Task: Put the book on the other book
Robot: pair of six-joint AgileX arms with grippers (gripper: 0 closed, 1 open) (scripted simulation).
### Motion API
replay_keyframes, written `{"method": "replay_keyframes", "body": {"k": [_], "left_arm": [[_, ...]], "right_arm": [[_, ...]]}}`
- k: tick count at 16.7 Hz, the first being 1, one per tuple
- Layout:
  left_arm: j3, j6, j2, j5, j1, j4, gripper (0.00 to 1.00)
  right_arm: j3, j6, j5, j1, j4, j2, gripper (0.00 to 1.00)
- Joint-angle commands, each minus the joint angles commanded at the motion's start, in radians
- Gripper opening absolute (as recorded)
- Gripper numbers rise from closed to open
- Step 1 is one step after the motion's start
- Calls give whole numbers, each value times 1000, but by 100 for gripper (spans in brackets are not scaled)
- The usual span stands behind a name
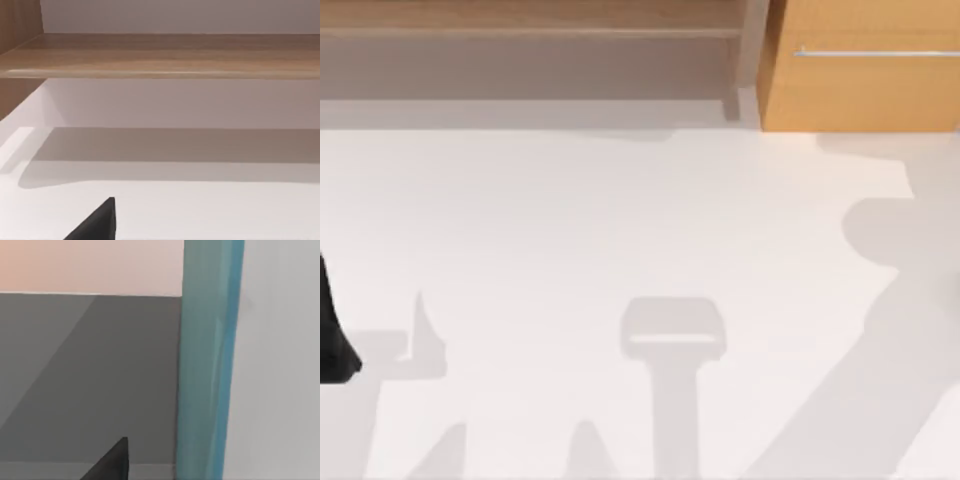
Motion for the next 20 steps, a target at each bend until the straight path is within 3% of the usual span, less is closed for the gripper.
{"method": "replay_keyframes", "body": {"k": [10, 20], "left_arm": [[0, 0, 0, 0, 0, 0, 100], [0, 0, 0, 0, 0, 0, 100]], "right_arm": [[0, 0, 0, 0, 0, 0, 2], [-2, 1, -1, -4, -1, -5, 0]]}}
